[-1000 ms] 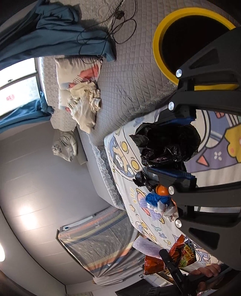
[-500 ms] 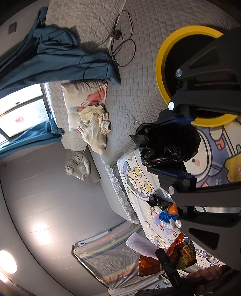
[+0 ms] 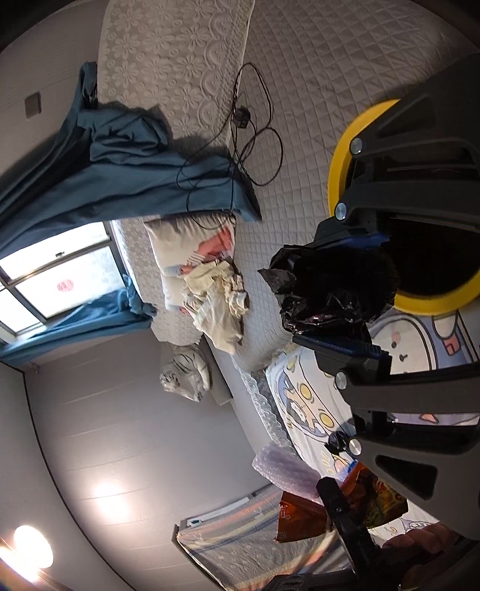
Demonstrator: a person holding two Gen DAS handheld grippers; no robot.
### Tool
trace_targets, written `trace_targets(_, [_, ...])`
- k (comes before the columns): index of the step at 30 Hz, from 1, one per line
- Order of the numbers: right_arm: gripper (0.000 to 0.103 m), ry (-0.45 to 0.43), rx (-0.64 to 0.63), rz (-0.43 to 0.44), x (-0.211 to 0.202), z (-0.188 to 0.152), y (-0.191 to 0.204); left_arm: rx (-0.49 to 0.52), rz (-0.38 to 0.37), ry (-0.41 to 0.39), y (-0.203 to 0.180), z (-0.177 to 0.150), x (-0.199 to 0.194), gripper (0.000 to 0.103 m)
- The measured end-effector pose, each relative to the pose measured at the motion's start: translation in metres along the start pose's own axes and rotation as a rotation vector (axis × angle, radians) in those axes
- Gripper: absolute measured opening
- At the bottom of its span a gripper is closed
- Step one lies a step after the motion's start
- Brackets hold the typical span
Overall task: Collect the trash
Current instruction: 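Carry the chip bag and black bag with both tools over the yellow bin, then open the right tool to drop the black bag while the left tool opens over the bin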
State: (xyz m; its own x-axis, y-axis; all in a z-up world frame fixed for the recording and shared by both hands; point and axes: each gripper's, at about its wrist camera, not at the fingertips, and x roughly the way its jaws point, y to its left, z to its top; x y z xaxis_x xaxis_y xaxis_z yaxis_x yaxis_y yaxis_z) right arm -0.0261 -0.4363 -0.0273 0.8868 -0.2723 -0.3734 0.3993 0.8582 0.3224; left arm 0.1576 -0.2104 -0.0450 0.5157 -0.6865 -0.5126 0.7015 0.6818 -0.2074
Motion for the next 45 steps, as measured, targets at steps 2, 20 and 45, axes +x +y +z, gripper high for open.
trace_targets(2, [0.037,-0.021,0.011,-0.026,-0.005,0.0,-0.009,0.006,-0.027,0.003,-0.009,-0.001,0.01,0.041])
trace_targets(20, [0.038,0.05,0.046,-0.137,0.014,-0.023,-0.06,0.043,-0.134,0.065,-0.072,-0.021,0.09,0.042])
trace_targets(45, [0.06,0.156,0.171,-0.265,0.04,-0.043,-0.107,0.021,-0.18,0.177,-0.092,-0.034,0.137,0.073])
